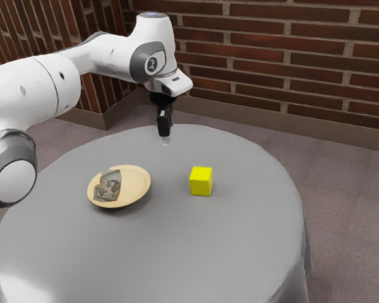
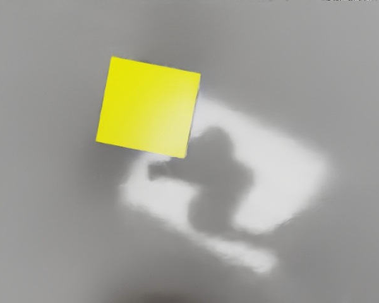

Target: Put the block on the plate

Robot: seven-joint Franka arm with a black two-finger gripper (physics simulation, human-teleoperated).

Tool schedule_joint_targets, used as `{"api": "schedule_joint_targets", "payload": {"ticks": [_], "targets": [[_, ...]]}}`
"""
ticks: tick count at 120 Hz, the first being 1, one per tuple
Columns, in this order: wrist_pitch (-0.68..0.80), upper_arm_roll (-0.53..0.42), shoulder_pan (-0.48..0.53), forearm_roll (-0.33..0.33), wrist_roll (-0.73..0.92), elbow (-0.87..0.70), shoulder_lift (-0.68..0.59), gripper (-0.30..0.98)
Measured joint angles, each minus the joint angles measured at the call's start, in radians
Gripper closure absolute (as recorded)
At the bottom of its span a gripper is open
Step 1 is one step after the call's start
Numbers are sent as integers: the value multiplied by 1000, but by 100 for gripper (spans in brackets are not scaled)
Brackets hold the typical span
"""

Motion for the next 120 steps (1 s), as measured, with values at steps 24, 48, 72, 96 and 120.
{"api": "schedule_joint_targets", "payload": {"ticks": [24,48,72,96,120], "targets": [[88,-6,-18,-49,83,2,76,0],[125,-6,-44,-97,123,-9,121,0],[159,13,-42,-108,149,37,186,0],[221,22,-39,-139,168,69,254,0],[276,23,-37,-177,182,70,297,0]]}}
